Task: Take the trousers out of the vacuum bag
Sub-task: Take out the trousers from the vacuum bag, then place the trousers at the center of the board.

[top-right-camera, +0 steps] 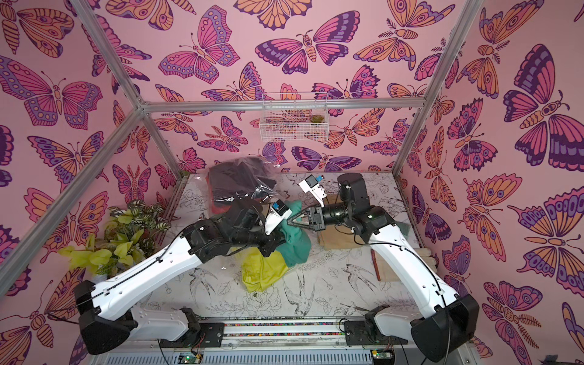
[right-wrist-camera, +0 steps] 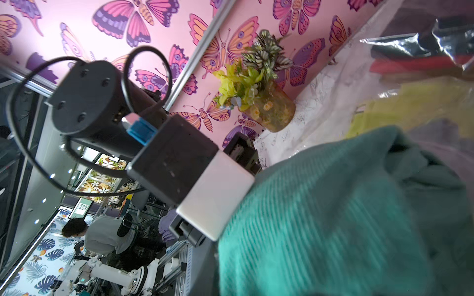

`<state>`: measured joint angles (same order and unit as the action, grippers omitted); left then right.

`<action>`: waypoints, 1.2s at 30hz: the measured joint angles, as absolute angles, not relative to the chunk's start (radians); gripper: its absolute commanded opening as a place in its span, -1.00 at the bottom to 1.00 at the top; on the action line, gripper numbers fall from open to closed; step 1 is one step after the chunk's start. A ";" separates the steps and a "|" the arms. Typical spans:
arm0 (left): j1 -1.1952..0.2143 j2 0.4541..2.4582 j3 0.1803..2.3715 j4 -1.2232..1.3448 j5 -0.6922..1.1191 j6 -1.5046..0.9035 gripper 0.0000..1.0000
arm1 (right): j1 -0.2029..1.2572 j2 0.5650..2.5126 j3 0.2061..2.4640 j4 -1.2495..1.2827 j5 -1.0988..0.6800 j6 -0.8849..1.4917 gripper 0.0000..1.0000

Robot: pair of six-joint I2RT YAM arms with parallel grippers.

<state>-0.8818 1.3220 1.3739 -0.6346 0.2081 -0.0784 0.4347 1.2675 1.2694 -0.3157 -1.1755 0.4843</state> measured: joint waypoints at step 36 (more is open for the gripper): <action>-0.600 1.674 1.802 -0.420 0.402 -0.140 -1.00 | 0.282 1.789 1.840 0.239 -1.262 1.067 -1.00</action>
<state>-0.5999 1.6737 1.8023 -0.4198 0.4015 -0.1398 0.2817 1.7889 1.8404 0.2394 -1.2617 1.0672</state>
